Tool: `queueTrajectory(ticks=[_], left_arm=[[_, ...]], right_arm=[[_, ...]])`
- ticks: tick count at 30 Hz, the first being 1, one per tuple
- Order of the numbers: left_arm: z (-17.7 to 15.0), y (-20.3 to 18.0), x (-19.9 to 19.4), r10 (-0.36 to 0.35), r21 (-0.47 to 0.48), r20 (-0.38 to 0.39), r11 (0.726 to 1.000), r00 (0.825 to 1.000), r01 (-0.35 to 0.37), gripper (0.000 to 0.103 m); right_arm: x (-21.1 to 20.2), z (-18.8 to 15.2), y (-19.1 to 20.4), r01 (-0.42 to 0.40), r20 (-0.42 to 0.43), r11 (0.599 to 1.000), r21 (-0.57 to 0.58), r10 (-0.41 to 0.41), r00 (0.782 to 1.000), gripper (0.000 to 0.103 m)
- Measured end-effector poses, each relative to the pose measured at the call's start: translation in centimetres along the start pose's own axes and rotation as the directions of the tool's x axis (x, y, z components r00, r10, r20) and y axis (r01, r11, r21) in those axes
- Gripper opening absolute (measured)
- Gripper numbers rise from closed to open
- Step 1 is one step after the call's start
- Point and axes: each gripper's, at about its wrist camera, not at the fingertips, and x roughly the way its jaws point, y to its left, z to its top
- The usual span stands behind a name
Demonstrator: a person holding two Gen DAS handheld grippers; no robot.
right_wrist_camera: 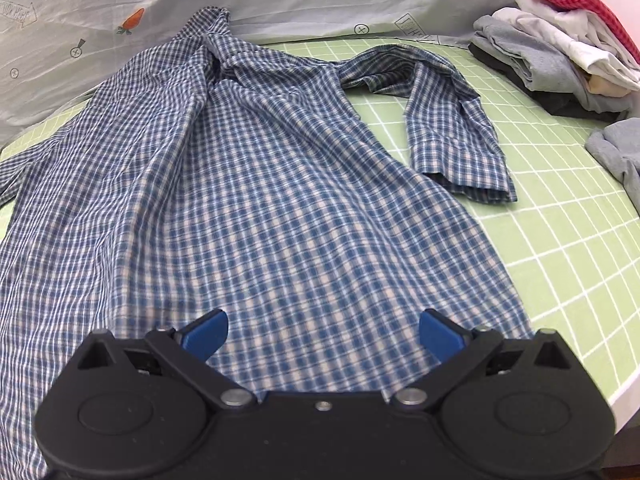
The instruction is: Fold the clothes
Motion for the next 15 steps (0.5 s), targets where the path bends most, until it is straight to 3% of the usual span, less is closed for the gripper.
queueTrajectory(ticks=[8,11,15], left_arm=[[1.7,4.3,-0.5,0.094,-0.065,0.021,0.994,0.995,-0.093,0.003],[2.2,4.8,-0.9,0.121,-0.067,0.019,0.991,0.993,-0.119,0.011],[3.3,4.8,-2.7,0.106,-0.075,0.072,0.992,0.992,-0.101,0.053]], right_arm=[[-0.8,-1.5,4.4,-0.035,-0.028,0.999,-0.020,0.034,0.999,0.103],[-0.8,-1.7,5.8,-0.035,-0.042,0.999,-0.029,0.034,0.999,0.103],[-1.5,-1.4,5.9,-0.041,-0.027,0.998,-0.040,0.040,0.999,0.103]])
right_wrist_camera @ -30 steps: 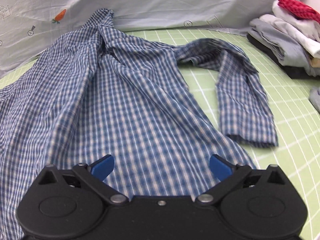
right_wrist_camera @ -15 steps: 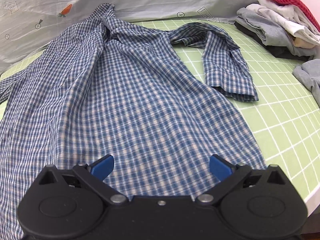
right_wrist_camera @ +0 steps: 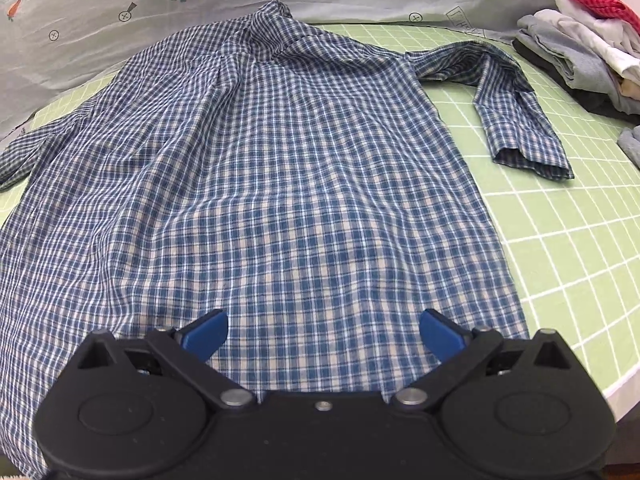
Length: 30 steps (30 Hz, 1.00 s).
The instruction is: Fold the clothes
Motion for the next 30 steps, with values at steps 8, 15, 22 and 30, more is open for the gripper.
queueTrajectory(ticks=[8,15,22,30], left_arm=[[1.1,-7.2,-3.8,-0.082,0.054,0.102,0.996,0.991,0.076,0.079],[-0.6,-17.0,-6.0,-0.197,0.116,0.118,0.976,0.973,0.183,0.082],[-0.7,-23.8,-5.5,-0.258,0.167,0.074,0.955,0.963,0.244,0.084],[0.9,-27.5,-3.6,-0.222,0.170,0.048,0.963,0.974,0.211,0.084]], right_arm=[[0.4,3.7,-6.0,-0.021,0.074,0.989,0.146,0.011,0.997,0.103],[2.4,7.5,-15.0,0.058,0.097,0.933,0.355,-0.099,0.990,0.103],[4.7,8.9,-21.1,0.091,0.117,0.887,0.452,-0.161,0.980,0.096],[7.5,11.8,-23.8,0.073,0.117,0.872,0.484,-0.147,0.982,0.066]])
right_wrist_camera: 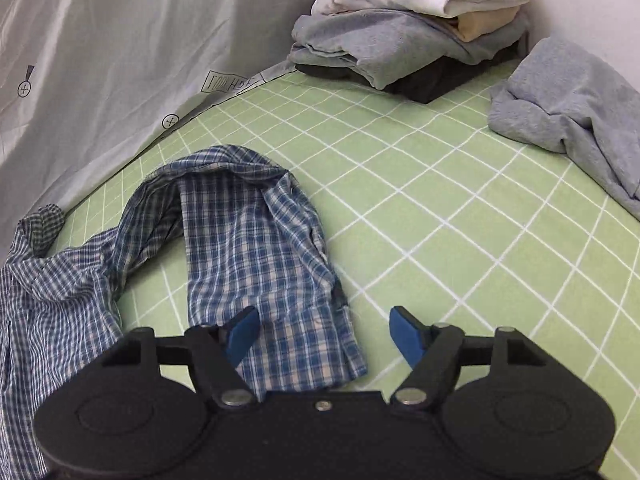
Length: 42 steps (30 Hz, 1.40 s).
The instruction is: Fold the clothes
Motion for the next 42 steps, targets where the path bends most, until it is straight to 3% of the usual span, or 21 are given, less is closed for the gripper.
queueTrajectory(ticks=[6,10,14,20,23,25,26,29,32,34,36,39,42], left_arm=[[-0.1,-0.4,0.8,0.035,0.015,-0.052,0.999,0.998,-0.034,0.084],[-0.1,-0.3,1.4,0.030,0.002,-0.080,1.000,0.996,-0.030,0.084],[0.0,-0.5,1.7,0.020,0.021,-0.088,1.000,0.996,-0.018,0.084],[-0.2,-0.5,2.1,0.002,0.023,-0.105,1.000,0.995,0.000,0.084],[-0.5,-0.7,2.1,-0.005,0.027,-0.113,1.000,0.994,0.008,0.084],[-0.7,-0.8,2.0,-0.004,0.034,-0.110,0.999,0.994,0.008,0.084],[-0.8,-0.9,1.8,-0.002,0.038,-0.106,0.999,0.994,0.006,0.084],[-1.0,-0.9,1.6,0.004,0.040,-0.104,0.999,0.995,0.000,0.084],[-1.0,-0.9,1.4,0.008,0.038,-0.104,0.999,0.995,-0.004,0.084],[-1.0,-0.8,1.3,0.012,0.038,-0.101,0.999,0.995,-0.008,0.084],[-1.1,-0.7,1.3,0.013,0.036,-0.104,0.999,0.995,-0.010,0.084],[-1.2,-0.7,1.5,0.010,0.033,-0.119,0.999,0.993,-0.006,0.084],[-1.2,-0.8,1.6,0.011,0.037,-0.122,0.999,0.992,-0.007,0.084]], right_arm=[[1.0,0.6,1.0,0.047,0.024,0.988,-0.149,-0.043,0.999,0.016],[1.3,1.3,-0.4,0.097,0.042,0.984,-0.150,-0.092,0.995,0.007],[1.1,2.5,-3.3,0.225,0.082,0.967,-0.122,-0.216,0.973,0.005],[-0.3,4.2,-6.9,0.409,0.169,0.907,-0.097,-0.390,0.905,0.003],[-0.4,4.4,-8.2,0.372,0.127,0.927,-0.050,-0.363,0.923,0.019],[-1.0,4.0,-8.1,0.342,0.137,0.939,-0.019,-0.337,0.932,0.044],[-1.3,3.8,-7.9,0.321,0.145,0.947,-0.010,-0.316,0.938,0.046],[-1.8,3.4,-6.5,0.245,0.157,0.970,-0.012,-0.240,0.958,0.050],[-2.1,3.4,-6.2,0.122,0.137,0.980,0.155,-0.144,0.980,0.055],[-1.9,3.5,-7.2,0.020,0.115,0.935,0.354,-0.065,0.991,0.055],[-1.1,3.5,-7.8,-0.024,0.088,0.871,0.490,-0.022,0.996,0.055],[0.4,3.9,-8.1,-0.029,0.062,0.829,0.558,-0.007,0.998,0.051],[1.4,4.3,-8.2,0.003,0.043,0.818,0.575,-0.034,0.998,0.044]])
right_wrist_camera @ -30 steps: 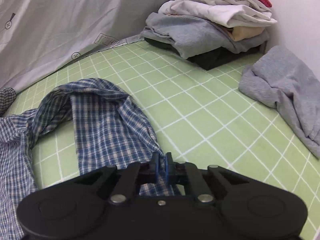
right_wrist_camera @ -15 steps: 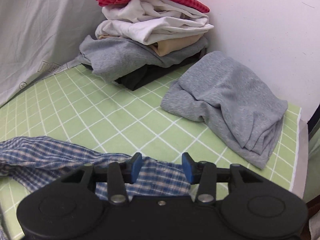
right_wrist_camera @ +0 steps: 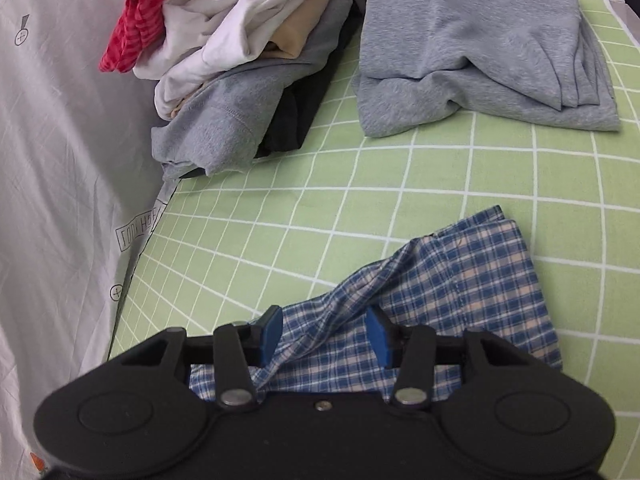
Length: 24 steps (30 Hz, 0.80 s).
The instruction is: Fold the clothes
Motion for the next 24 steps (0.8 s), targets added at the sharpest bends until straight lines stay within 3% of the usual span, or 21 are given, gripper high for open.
queueTrajectory(ticks=[3,7,11,13,15,17,18,21,24], left_arm=[[0.0,0.0,0.1,0.002,-0.002,-0.002,1.000,1.000,-0.002,0.084],[0.1,0.3,0.2,0.003,-0.015,-0.009,1.000,1.000,-0.003,0.084],[0.1,0.3,0.3,-0.001,-0.017,-0.014,1.000,1.000,0.000,0.084],[0.0,0.2,0.3,-0.003,-0.012,-0.015,1.000,1.000,0.002,0.084],[0.0,0.2,0.3,-0.005,-0.011,-0.014,1.000,1.000,0.005,0.084],[0.0,0.4,0.3,-0.008,-0.015,-0.016,1.000,1.000,0.008,0.084],[-0.1,0.5,0.4,-0.009,-0.019,-0.017,1.000,1.000,0.009,0.084],[-0.1,1.0,0.6,-0.016,-0.034,-0.024,0.999,1.000,0.015,0.084],[-0.1,1.2,0.5,-0.014,-0.036,-0.024,0.999,1.000,0.013,0.084]], right_arm=[[0.9,0.2,0.2,0.060,0.001,0.998,-0.010,-0.060,0.998,0.030],[1.8,0.6,0.0,0.030,0.000,0.999,-0.018,-0.030,1.000,0.006],[0.8,2.1,1.2,-0.075,0.056,0.996,-0.057,0.078,0.995,0.003],[-1.1,3.1,2.3,-0.171,0.126,0.981,-0.089,0.182,0.975,0.003],[-3.8,3.7,3.4,-0.267,0.202,0.953,-0.141,0.292,0.935,0.003],[-6.2,3.5,4.1,-0.304,0.256,0.924,-0.231,0.359,0.898,0.003],[-6.8,3.0,4.2,-0.285,0.268,0.919,-0.271,0.357,0.895,0.003],[-5.8,1.2,2.8,-0.137,0.236,0.939,-0.315,0.218,0.947,0.003],[-3.1,-0.5,-1.0,-0.011,0.125,0.974,-0.226,0.040,0.991,0.003]])
